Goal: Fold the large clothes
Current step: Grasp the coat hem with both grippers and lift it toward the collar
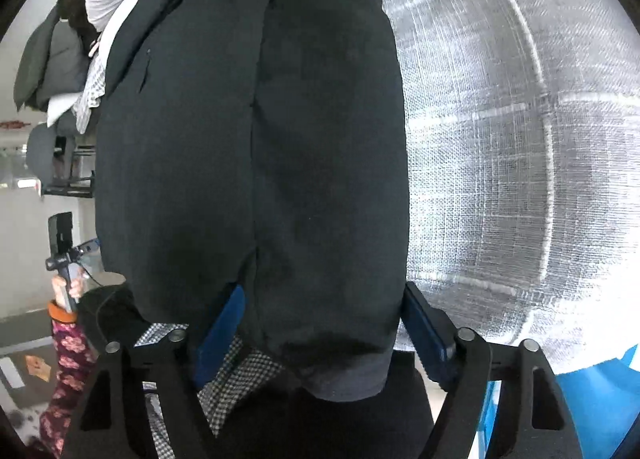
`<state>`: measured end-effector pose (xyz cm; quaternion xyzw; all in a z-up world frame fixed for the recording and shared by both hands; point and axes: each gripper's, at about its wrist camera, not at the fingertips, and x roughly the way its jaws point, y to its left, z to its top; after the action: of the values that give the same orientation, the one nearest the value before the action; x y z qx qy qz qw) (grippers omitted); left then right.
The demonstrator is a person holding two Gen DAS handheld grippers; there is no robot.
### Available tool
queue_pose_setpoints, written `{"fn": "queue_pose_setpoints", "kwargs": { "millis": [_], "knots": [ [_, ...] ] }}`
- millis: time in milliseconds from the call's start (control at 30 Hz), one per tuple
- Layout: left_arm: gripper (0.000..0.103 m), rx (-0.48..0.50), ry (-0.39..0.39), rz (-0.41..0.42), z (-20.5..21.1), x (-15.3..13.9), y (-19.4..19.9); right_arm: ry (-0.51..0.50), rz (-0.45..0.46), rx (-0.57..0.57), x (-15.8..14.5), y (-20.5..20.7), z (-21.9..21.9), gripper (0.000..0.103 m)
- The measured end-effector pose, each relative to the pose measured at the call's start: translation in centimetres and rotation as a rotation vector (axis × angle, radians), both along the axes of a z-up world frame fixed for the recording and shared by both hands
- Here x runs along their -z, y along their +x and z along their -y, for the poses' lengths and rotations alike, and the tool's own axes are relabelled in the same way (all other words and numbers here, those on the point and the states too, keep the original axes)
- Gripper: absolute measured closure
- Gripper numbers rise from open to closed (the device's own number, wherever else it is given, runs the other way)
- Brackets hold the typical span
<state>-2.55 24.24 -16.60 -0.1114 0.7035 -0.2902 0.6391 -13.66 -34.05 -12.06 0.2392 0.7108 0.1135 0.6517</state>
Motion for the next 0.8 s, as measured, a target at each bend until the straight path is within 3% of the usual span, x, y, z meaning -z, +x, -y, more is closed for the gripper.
{"fn": "queue_pose_setpoints", "kwargs": {
  "millis": [133, 233, 267, 367, 400, 467, 800],
  "knots": [
    [0.023, -0.004, -0.016, -0.028, -0.2, 0.2, -0.1, -0.040, -0.026, -0.062, -0.1, 0.2, -1.5, 0.043],
    [0.046, -0.026, -0.034, -0.040, -0.6, 0.0, -0.5, -0.052, -0.023, -0.075, -0.5, 0.1, -2.0, 0.071],
    [0.058, -0.028, -0.029, -0.034, -0.6, -0.2, -0.6, -0.047, -0.017, -0.064, -0.8, 0.0, -2.0, 0.081],
    [0.086, -0.061, -0.032, -0.019, -0.7, -0.8, -0.9, -0.042, 0.009, -0.043, -1.9, -0.4, -1.8, 0.090],
    [0.090, -0.090, -0.062, -0.024, -1.0, -1.1, -0.9, -0.032, 0.025, -0.031, -2.4, -0.6, -1.7, 0.091],
    [0.092, -0.126, -0.115, -0.003, -1.4, -2.0, -0.8, -0.011, 0.068, -0.012, -3.7, -0.9, -1.7, 0.093],
    [0.095, -0.252, -0.322, 0.284, -0.7, -10.7, 1.5, 0.036, 0.382, 0.143, -12.4, 1.3, -1.5, 0.096]
  ]
}}
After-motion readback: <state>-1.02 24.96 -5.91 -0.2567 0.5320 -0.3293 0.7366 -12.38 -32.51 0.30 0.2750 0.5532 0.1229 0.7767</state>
